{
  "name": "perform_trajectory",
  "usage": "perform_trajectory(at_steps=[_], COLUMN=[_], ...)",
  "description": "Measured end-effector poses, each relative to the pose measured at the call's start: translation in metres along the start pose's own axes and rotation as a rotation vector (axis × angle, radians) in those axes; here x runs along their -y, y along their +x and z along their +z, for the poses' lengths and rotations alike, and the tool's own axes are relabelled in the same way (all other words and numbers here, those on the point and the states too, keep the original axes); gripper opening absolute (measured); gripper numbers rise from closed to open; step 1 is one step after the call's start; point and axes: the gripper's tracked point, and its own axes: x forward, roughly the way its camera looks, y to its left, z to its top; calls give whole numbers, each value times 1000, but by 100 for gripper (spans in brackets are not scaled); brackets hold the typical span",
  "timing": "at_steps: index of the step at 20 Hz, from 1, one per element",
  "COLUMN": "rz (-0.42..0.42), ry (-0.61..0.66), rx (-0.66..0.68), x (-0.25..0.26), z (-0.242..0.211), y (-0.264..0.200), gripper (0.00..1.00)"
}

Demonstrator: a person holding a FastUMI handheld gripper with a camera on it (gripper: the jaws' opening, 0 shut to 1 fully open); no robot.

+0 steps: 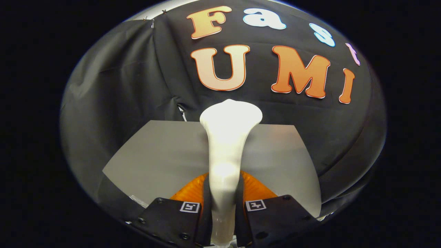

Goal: Iron the clothes twice with a garment steamer, once on the left side and once on the right side.

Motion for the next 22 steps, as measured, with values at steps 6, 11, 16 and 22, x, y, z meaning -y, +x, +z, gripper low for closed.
perform_trajectory(at_steps=[6,11,16,22], rz=[25,62,71,52], ry=[42,37,15,8], rx=[55,143,264,384], x=[18,30,52,95], z=[-2,20,48,69], y=[-39,-94,-160,-251], gripper=[34,35,34,34])
